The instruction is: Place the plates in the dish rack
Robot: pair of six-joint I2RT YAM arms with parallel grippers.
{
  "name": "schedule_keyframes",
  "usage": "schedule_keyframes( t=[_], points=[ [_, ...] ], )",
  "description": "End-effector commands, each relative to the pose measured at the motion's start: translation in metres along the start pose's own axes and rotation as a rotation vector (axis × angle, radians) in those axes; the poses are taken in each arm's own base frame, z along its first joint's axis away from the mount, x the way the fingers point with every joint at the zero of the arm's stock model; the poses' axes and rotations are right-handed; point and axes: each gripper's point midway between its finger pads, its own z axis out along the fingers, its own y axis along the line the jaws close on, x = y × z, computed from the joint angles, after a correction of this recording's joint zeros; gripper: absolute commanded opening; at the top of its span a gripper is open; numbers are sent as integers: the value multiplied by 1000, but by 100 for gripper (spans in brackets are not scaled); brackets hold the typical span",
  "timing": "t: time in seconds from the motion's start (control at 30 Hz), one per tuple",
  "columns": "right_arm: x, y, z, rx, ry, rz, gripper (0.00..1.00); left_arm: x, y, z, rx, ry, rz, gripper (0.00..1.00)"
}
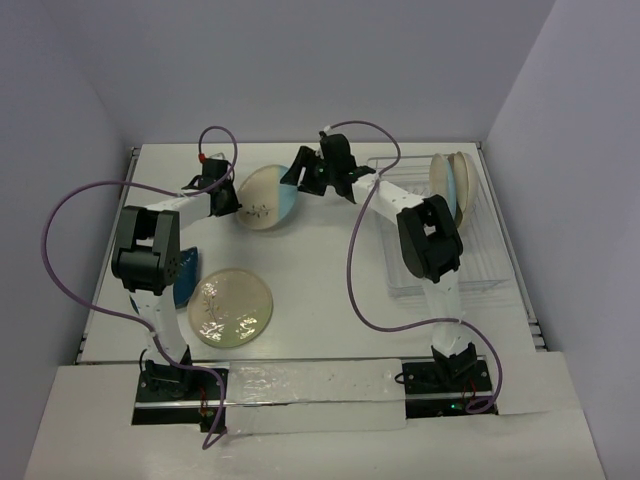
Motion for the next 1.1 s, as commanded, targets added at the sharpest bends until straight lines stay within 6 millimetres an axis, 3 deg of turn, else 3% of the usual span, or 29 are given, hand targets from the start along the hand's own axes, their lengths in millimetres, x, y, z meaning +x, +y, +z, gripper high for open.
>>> schedule_keyframes(
  t=[0.0, 0.4, 0.6, 0.8, 0.87, 0.93, 1.0, 1.07],
  points=[
    [-13, 99, -25, -297, -54, -53, 71, 22, -29, 1, 118, 64, -1, 0],
    [15, 77, 9, -273, 60, -23, 64, 22, -32, 2, 131, 60, 1, 0],
    [18, 70, 16, -236, 65, -22, 58, 21, -32, 2, 131, 58, 1, 0],
    [-1, 62, 7, -142, -38, -53, 26, 16, -32, -4, 134, 37, -4, 0],
    [-13, 62, -1, -105, -97, -83, 6, 9, -34, -9, 139, 19, -10, 0],
    [-19, 61, -5, -88, -124, -106, 0, 4, -37, -14, 147, 8, -18, 1],
    [-33, 70, -17, -89, -172, -172, 0, -9, -44, -26, 174, -24, -29, 10],
    [-45, 83, -30, -101, -207, -230, 0, -26, -52, -44, 210, -68, -41, 39]
  ],
)
